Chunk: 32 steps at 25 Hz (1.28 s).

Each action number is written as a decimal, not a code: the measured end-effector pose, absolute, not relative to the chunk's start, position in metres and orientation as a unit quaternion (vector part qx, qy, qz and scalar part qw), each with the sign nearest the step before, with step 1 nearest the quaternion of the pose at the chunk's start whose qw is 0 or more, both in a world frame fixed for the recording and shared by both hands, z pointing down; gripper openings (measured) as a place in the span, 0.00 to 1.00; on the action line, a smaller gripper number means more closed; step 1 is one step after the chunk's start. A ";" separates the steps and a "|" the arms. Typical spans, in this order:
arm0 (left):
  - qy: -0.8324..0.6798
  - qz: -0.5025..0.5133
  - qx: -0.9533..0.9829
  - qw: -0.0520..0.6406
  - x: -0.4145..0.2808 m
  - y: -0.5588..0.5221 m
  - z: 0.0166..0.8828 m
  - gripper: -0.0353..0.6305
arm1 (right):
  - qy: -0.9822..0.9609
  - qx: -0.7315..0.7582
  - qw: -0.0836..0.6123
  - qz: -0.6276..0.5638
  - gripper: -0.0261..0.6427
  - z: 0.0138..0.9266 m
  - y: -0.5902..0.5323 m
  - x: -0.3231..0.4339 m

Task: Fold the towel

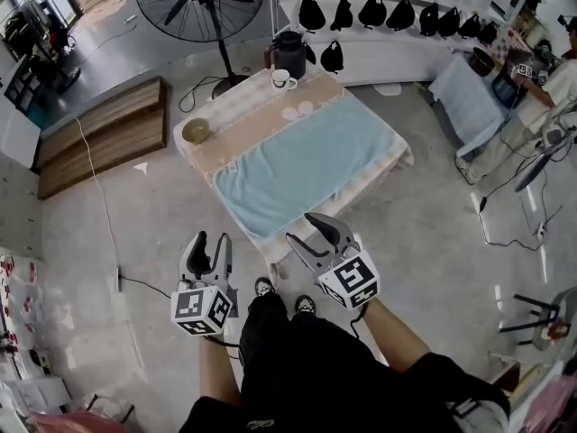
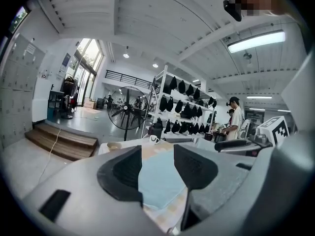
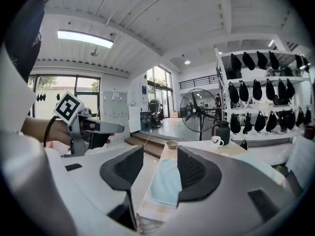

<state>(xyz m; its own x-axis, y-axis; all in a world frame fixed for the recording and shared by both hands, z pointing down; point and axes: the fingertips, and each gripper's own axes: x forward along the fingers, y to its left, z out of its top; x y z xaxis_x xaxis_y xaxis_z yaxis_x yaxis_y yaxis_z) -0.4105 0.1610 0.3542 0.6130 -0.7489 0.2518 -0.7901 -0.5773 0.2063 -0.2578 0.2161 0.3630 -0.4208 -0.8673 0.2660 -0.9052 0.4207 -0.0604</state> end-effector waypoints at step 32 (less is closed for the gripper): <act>-0.289 0.330 0.855 0.277 -0.394 -0.117 0.639 0.33 | -0.786 0.446 0.245 0.351 0.33 0.610 0.074 -0.328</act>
